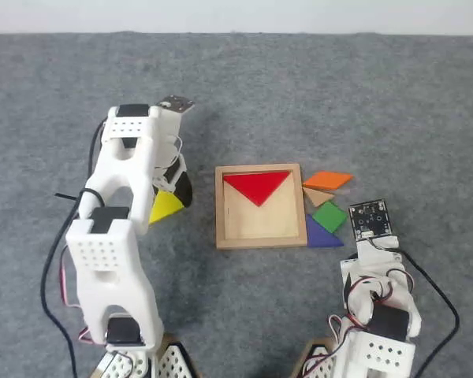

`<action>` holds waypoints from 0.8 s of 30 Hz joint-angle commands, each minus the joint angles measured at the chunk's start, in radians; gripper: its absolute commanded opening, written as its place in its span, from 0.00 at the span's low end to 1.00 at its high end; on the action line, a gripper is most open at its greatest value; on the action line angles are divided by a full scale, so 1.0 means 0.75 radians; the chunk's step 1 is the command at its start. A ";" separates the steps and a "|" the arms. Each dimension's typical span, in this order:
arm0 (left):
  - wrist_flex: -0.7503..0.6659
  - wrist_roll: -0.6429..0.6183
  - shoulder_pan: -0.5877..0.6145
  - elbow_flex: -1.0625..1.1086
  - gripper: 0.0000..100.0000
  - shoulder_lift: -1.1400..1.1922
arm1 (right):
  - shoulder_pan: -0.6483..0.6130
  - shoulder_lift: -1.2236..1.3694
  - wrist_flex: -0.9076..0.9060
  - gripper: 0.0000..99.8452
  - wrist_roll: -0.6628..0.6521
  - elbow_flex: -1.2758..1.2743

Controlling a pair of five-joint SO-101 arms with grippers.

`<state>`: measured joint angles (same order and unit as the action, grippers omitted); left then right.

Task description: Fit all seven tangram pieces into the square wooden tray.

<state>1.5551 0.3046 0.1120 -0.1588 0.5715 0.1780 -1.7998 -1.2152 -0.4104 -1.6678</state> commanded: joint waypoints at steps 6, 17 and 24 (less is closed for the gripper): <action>0.135 0.018 -0.041 0.032 0.23 -0.235 | -0.007 -0.019 0.007 0.09 -0.018 -0.020; -0.074 -0.104 -0.047 0.197 0.26 -0.239 | -0.001 -0.019 0.007 0.09 -0.018 -0.020; -0.088 -0.108 0.035 0.120 0.32 -0.237 | -0.005 -0.019 0.007 0.09 -0.018 -0.020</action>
<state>1.5029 0.2340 0.1135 -0.0130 0.4580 0.1780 -1.7998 -1.2152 -0.4104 -1.6678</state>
